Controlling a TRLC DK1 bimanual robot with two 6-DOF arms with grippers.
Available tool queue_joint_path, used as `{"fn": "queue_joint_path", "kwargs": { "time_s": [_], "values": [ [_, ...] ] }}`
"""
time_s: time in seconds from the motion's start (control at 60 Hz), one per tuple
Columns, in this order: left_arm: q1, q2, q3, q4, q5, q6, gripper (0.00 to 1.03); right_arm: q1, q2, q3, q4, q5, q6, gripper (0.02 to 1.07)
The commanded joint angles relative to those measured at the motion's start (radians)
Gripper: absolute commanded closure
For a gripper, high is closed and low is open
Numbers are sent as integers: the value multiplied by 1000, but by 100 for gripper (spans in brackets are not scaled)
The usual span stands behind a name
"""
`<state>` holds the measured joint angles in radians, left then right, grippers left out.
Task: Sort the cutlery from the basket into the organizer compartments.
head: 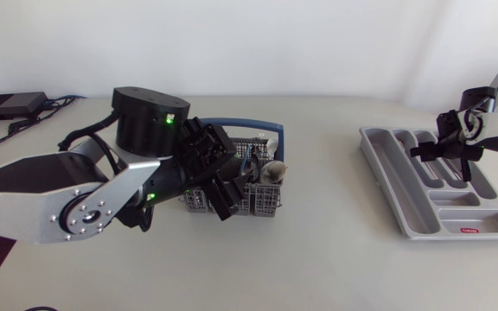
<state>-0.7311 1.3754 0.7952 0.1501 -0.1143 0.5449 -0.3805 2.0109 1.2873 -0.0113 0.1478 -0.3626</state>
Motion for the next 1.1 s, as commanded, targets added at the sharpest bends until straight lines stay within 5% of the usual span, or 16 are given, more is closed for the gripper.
{"fn": "queue_joint_path", "kwargs": {
  "time_s": [0.0,0.2,0.567,0.867,1.083],
  "values": [
    [-10,27,-33,36,-10,26,11,12,-127,-85,27,-22,16,21],
    [-19,86,-19,101,-19,24,18,40,-360,-283,57,-106,2,21],
    [-14,188,29,213,-21,4,51,207,-755,-546,14,-155,-2,21],
    [13,234,65,275,-19,-22,80,285,-841,-614,-6,-155,2,21],
    [24,243,61,282,-19,-36,88,321,-864,-638,-3,-151,4,21]
  ]
}}
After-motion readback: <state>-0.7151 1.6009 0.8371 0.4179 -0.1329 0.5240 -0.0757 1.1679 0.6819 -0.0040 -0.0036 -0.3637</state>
